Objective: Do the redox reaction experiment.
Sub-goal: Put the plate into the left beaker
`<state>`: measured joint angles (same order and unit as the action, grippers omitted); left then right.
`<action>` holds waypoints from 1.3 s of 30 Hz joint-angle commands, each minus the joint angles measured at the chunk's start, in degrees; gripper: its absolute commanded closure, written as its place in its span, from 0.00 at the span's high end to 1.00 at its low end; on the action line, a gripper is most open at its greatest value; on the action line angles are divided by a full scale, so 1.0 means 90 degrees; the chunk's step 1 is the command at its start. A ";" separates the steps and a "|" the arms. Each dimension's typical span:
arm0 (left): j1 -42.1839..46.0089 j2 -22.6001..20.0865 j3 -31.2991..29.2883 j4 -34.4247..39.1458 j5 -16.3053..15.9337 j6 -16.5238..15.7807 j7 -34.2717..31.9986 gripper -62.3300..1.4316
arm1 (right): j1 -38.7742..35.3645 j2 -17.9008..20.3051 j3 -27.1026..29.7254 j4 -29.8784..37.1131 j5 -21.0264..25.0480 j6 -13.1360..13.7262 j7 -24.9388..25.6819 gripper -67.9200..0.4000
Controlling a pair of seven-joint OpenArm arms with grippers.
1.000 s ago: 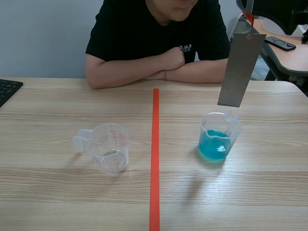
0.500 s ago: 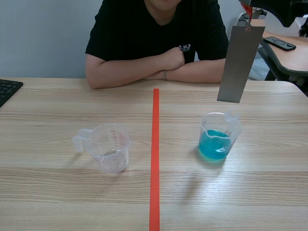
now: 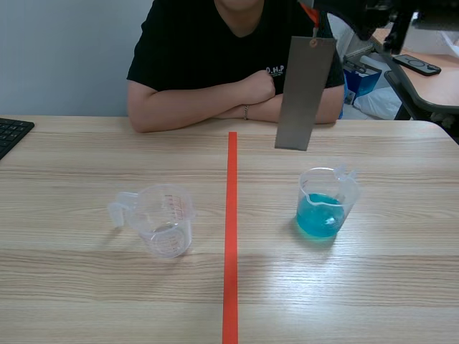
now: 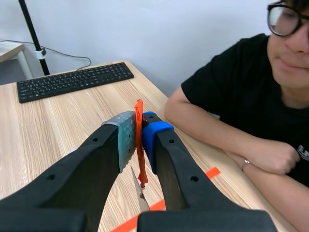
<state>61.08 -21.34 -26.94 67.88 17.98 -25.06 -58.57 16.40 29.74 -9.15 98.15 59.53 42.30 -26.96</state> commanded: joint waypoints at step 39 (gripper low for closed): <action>0.0044 -0.0066 -0.0034 0.0085 -0.0090 0.0007 -0.0685 0.07 | 0.0593 -0.2846 -0.2771 -0.0117 -0.2458 -0.0272 0.0211 0.03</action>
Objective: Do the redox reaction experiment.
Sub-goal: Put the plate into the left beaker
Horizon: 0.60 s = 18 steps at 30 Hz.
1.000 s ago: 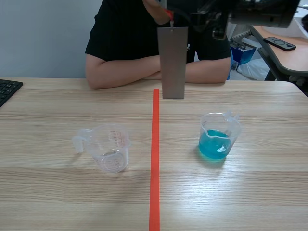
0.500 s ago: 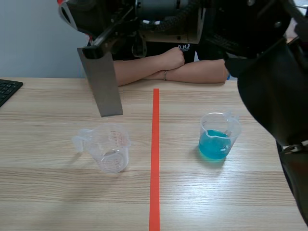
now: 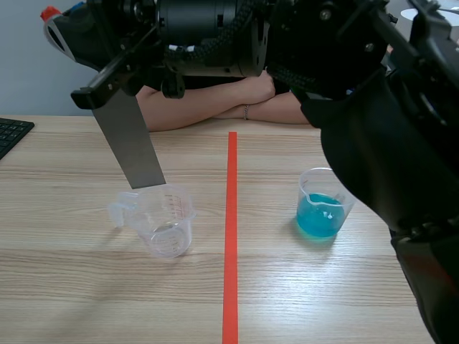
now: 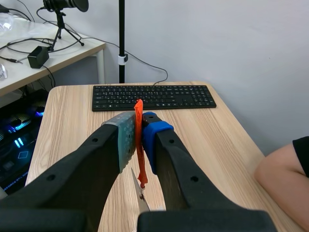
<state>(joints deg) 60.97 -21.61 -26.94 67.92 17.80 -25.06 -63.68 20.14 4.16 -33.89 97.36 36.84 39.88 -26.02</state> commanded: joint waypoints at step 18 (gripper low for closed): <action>0.0102 -0.0036 -0.0034 0.0080 -0.0092 0.0007 -0.0138 0.07 | 0.0177 -0.0007 -0.0204 -0.1042 -0.0658 0.0000 0.1326 0.03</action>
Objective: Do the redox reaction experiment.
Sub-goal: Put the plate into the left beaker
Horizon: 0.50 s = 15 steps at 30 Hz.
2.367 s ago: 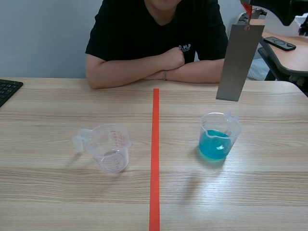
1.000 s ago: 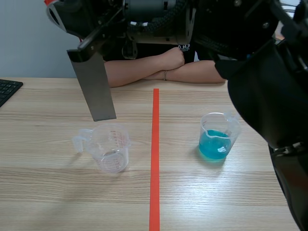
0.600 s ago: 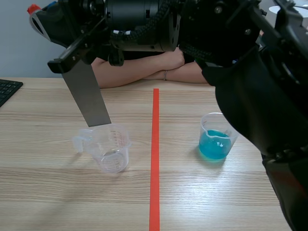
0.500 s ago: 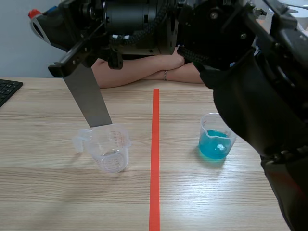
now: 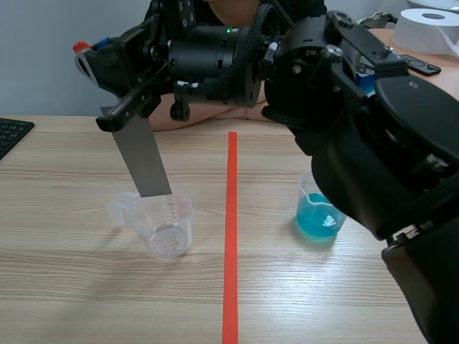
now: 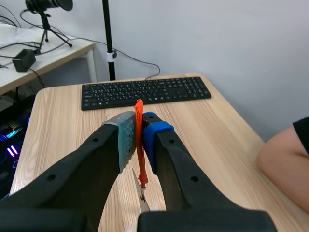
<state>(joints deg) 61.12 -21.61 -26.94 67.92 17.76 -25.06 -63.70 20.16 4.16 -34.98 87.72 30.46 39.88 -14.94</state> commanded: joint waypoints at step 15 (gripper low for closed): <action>0.0085 -0.0036 -0.0034 0.0080 -0.0087 0.0007 -0.0138 0.07 | 0.0175 -0.0007 -0.0291 -0.0816 -0.0583 -0.0170 0.1022 0.03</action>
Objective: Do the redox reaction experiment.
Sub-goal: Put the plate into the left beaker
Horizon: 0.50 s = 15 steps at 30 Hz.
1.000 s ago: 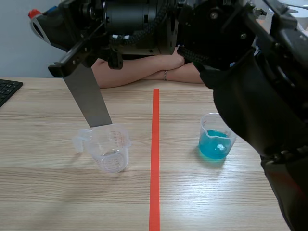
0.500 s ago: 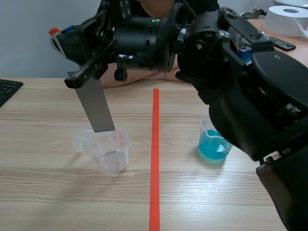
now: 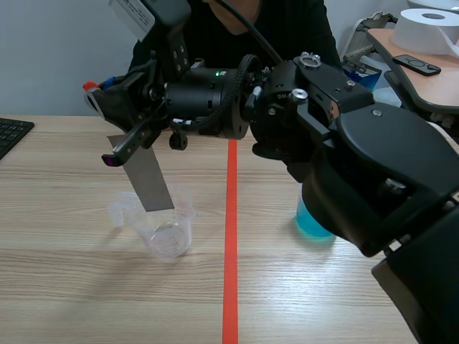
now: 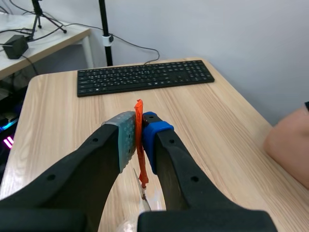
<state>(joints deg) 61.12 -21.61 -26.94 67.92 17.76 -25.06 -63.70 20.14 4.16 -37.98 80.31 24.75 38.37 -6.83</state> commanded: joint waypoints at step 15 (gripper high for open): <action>0.0085 -0.0036 -0.0034 0.0080 -0.0087 0.0007 -0.0138 0.07 | 0.0177 -0.0007 0.0041 -0.1015 -0.1008 -0.0175 0.1285 0.03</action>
<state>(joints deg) 61.12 -21.61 -26.94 67.92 17.76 -25.06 -63.70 20.12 4.16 -37.95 70.52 15.31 36.84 3.46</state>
